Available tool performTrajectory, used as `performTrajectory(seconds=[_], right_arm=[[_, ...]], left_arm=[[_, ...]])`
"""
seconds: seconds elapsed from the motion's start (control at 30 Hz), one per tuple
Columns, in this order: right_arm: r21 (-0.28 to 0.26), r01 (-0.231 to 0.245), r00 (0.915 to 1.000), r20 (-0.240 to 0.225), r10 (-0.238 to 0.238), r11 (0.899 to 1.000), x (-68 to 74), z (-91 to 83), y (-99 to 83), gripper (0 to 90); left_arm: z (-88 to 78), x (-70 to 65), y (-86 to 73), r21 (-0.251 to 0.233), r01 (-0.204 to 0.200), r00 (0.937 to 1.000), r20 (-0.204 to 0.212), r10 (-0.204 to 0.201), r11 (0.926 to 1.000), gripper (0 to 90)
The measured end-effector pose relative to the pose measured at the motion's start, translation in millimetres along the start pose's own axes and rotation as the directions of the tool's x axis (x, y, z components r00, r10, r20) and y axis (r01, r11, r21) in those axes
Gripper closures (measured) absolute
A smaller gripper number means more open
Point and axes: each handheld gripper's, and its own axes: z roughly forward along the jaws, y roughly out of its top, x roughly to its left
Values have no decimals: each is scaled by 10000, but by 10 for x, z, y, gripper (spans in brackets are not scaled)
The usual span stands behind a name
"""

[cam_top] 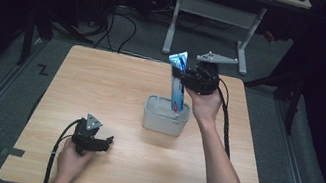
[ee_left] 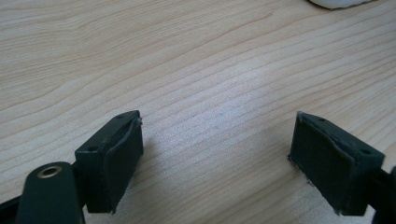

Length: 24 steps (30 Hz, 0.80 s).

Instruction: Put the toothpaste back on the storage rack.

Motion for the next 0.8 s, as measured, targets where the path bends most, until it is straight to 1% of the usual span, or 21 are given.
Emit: performTrajectory(seconds=[0.23,0.4,0.43,0.57,0.7,0.8], right_arm=[[116,142,9999,59,-143,9998,17,77,-23,727],[104,220,9998,-6,-220,9997,35,121,-51,726],[183,296,9996,11,-296,9994,47,146,-60,726],[260,316,9995,-43,-315,9992,54,192,-84,726],[297,318,9995,23,-319,9991,51,206,-108,726],[483,303,9995,72,-307,9984,34,217,-133,725]], left_arm=[[-1,1,0,16,-17,10000,2,17,10000,175],[-1,1,0,16,-18,10000,3,18,10000,175],[-2,1,0,22,-20,10000,0,20,10000,175],[-1,2,0,20,-21,10000,3,21,10000,175],[-1,1,0,19,-17,10000,5,17,10000,175],[-1,2,0,13,-17,10000,4,17,10000,175]])
